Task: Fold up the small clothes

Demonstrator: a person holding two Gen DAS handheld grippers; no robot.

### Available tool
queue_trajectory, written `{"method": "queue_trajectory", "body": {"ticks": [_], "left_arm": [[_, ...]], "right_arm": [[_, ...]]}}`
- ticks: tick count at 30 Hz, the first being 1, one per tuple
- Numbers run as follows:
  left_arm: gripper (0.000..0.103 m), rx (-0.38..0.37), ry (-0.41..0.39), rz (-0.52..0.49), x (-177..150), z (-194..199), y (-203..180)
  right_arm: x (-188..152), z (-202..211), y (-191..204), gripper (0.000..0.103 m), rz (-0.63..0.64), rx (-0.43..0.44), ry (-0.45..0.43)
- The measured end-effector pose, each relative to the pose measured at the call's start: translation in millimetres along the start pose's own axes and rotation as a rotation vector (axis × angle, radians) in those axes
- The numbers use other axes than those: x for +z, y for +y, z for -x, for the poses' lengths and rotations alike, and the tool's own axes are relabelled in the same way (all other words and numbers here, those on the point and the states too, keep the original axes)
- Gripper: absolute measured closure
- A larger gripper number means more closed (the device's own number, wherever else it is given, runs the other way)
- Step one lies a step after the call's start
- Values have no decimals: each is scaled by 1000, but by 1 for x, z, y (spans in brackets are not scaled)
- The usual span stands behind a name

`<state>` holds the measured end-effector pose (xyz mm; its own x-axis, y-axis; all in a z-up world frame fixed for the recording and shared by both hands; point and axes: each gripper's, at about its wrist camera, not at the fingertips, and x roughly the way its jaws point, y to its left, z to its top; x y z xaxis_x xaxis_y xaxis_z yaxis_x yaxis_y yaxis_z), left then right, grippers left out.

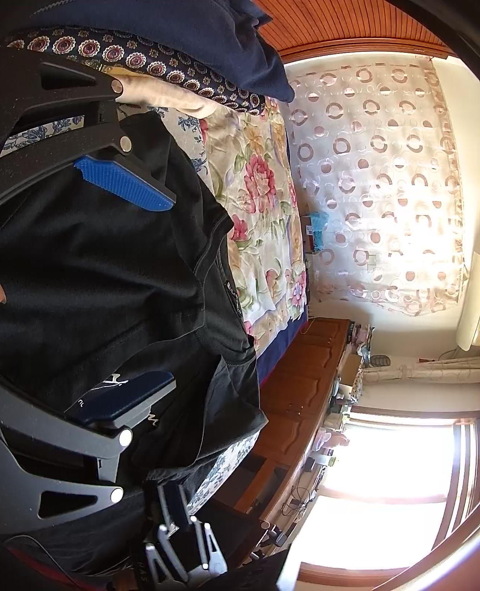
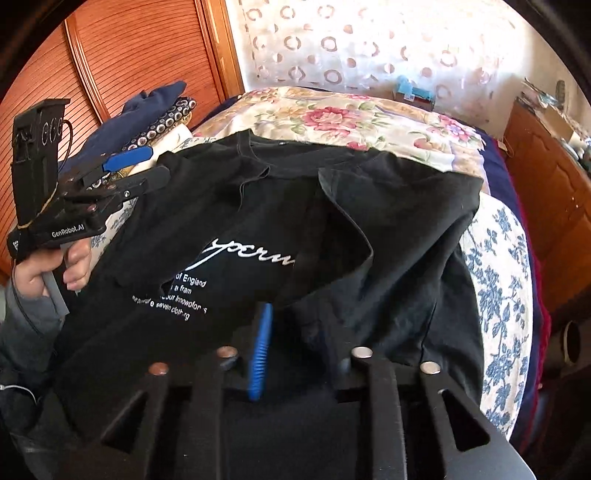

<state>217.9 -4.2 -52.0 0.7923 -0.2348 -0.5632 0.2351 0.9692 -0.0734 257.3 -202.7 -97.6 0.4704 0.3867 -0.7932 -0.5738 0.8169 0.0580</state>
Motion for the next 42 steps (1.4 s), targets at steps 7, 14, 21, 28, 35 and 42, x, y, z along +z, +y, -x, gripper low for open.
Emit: {"method": "queue_trajectory", "body": {"ticks": [7, 14, 21, 28, 35, 42], "left_arm": [[14, 14, -5, 8, 1, 1, 6], [14, 39, -8, 20, 1, 0, 8], [13, 57, 1, 27, 1, -5, 11], [14, 90, 21, 14, 2, -11, 12], [14, 127, 55, 16, 11, -14, 29], [24, 157, 146, 29, 14, -31, 48]], "right_arm": [[25, 3, -14, 73, 0, -66, -91], [33, -45, -22, 73, -34, -115, -52], [30, -73, 6, 74, -26, 109, 11], [33, -69, 3, 73, -22, 92, -38], [28, -67, -11, 59, -25, -37, -101], [27, -90, -43, 51, -47, -222, -122]]}}
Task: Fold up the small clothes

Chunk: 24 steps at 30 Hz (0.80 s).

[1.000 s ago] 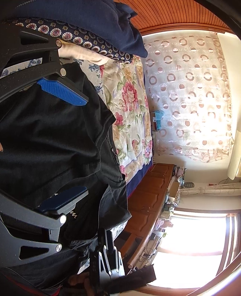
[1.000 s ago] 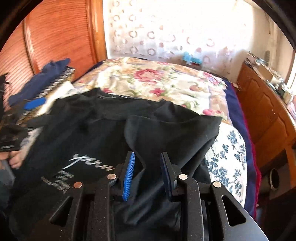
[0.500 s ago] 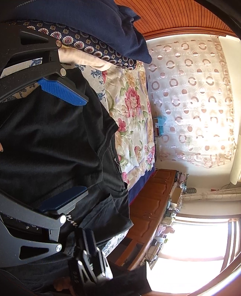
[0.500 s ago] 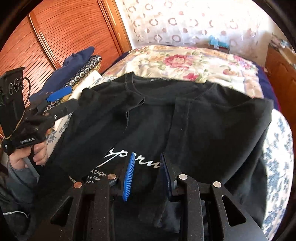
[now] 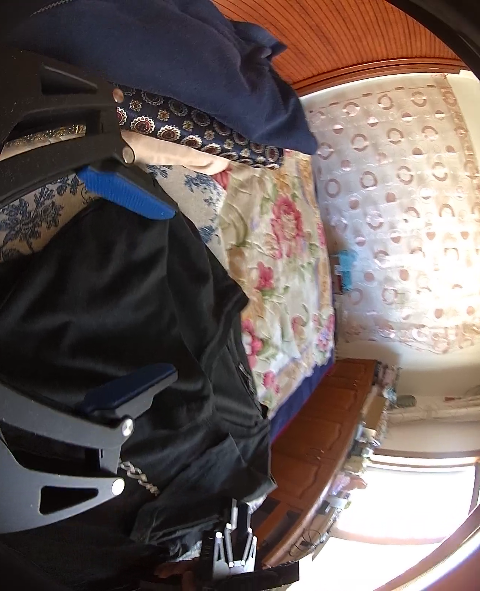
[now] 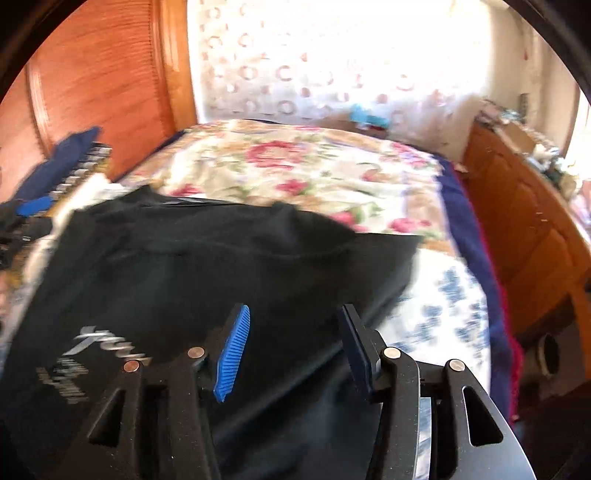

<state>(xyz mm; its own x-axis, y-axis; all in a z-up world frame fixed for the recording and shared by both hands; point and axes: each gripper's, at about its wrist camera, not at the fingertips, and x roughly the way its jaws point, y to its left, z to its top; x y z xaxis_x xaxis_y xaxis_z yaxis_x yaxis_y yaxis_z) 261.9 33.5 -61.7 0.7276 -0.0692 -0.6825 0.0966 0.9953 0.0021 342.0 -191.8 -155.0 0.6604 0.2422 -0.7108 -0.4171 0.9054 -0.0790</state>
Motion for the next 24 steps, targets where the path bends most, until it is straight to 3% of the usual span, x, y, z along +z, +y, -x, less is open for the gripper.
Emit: {"method": "queue_trajectory", "body": {"ticks": [3, 11, 16, 24], "left_arm": [[29, 35, 29, 10, -4, -6, 5], [30, 110, 90, 76, -18, -20, 19], [45, 121, 107, 115, -25, -25, 23], [43, 193, 120, 121, -29, -34, 27]], "right_arm": [[-2, -16, -6, 49, -32, -15, 22], [7, -26, -15, 42, -80, 30, 29], [7, -24, -25, 42, -77, 18, 26], [5, -16, -32, 41, -77, 20, 22]]}}
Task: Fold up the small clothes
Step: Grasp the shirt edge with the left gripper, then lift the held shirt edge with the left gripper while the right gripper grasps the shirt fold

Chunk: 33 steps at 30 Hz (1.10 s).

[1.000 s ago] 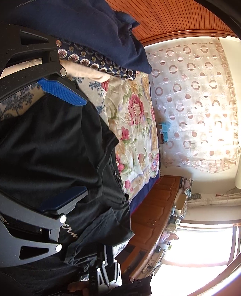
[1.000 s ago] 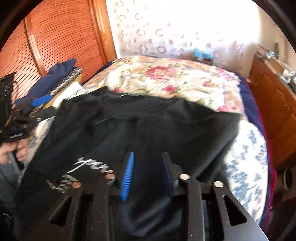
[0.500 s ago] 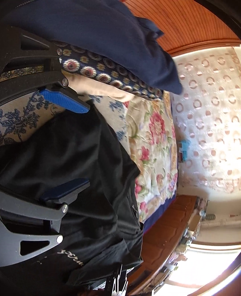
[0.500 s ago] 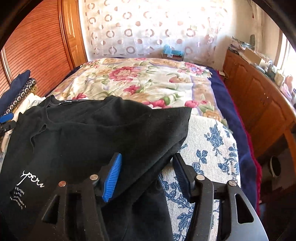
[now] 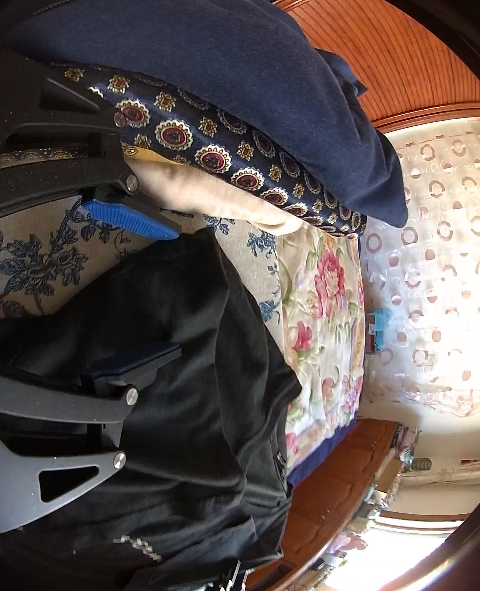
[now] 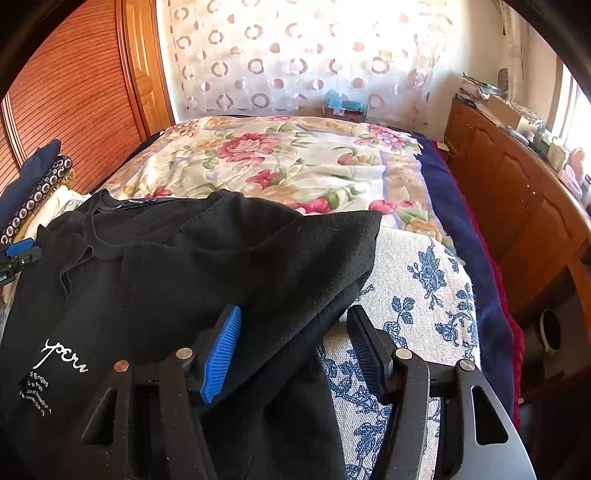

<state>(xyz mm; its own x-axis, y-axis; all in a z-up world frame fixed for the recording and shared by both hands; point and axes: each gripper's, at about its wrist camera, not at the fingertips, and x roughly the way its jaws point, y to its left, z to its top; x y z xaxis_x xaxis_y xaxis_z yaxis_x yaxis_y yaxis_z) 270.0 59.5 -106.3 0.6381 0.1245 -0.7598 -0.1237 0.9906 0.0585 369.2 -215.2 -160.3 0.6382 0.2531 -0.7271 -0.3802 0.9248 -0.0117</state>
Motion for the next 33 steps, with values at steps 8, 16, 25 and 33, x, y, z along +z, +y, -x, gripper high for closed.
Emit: {"method": "queue_trajectory", "body": {"ticks": [8, 16, 25, 33], "left_arm": [[43, -57, 8, 44, 2, -3, 7], [86, -124, -22, 101, 1, 5, 16], [89, -115, -144, 69, 6, 33, 6], [89, -98, -101, 89, 7, 20, 14]], "right_arm": [[0, 0, 0, 41, 1, 0, -1], [0, -1, -1, 41, 2, 1, -3], [-1, 1, -3, 41, 2, -3, -6], [-1, 1, -3, 41, -2, -1, -9]]}}
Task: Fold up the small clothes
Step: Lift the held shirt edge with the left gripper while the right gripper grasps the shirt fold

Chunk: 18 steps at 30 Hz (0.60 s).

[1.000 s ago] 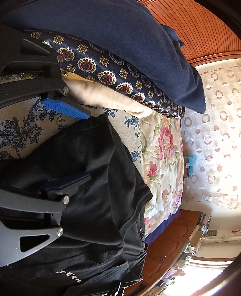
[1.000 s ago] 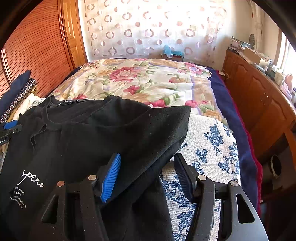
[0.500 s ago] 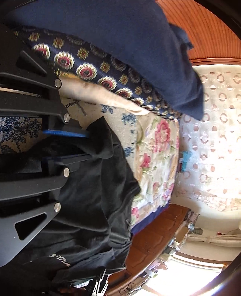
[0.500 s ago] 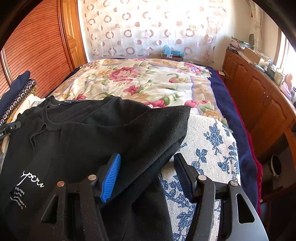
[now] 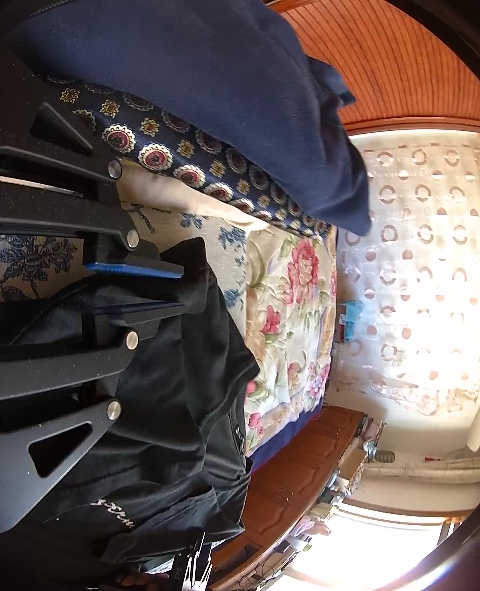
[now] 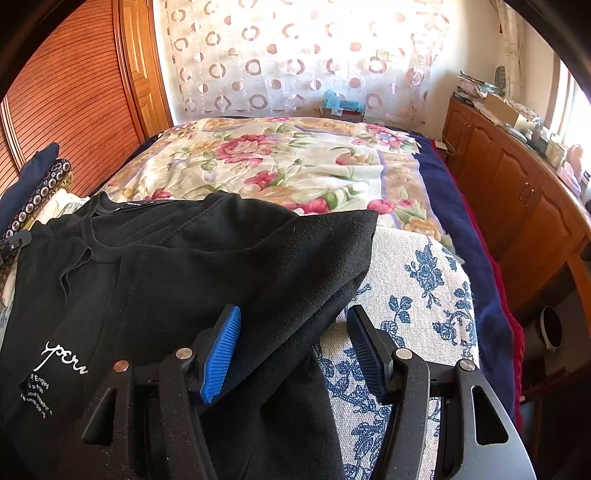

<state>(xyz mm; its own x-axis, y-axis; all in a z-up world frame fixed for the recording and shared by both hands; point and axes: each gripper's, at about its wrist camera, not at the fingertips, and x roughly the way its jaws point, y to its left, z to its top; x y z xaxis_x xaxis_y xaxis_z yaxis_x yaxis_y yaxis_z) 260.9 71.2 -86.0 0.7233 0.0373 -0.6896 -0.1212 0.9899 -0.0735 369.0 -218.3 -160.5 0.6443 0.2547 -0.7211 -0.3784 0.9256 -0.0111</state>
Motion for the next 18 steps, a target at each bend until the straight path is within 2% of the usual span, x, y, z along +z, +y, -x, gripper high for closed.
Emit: {"method": "queue_trajectory", "body": {"ticks": [2, 5, 6, 8, 12, 13, 15, 16, 18], "left_arm": [[88, 11, 13, 4, -2, -1, 0], [70, 38, 49, 6, -4, -9, 3], [59, 44, 64, 5, -5, -13, 2], [59, 42, 98, -9, -8, -20, 1], [58, 28, 103, 1, -9, -24, -1], [64, 15, 102, 4, -9, -23, 0], [87, -26, 100, 13, -8, -23, 1], [94, -40, 101, 19, -7, -22, 1], [95, -54, 69, 14, -3, -13, -3]], "right_arm": [[0, 0, 0, 41, 0, 0, 0], [0, 0, 0, 41, 1, 0, -1], [0, 0, 0, 41, 1, 0, -1], [0, 0, 0, 41, 0, 0, -1], [-1, 0, 1, 41, -1, 1, -3], [-1, 0, 1, 41, -2, 2, -4], [-1, 0, -1, 41, -11, 8, -5], [-1, 1, -3, 41, -22, 18, -7], [-1, 3, -8, 41, -46, 29, -13]]}}
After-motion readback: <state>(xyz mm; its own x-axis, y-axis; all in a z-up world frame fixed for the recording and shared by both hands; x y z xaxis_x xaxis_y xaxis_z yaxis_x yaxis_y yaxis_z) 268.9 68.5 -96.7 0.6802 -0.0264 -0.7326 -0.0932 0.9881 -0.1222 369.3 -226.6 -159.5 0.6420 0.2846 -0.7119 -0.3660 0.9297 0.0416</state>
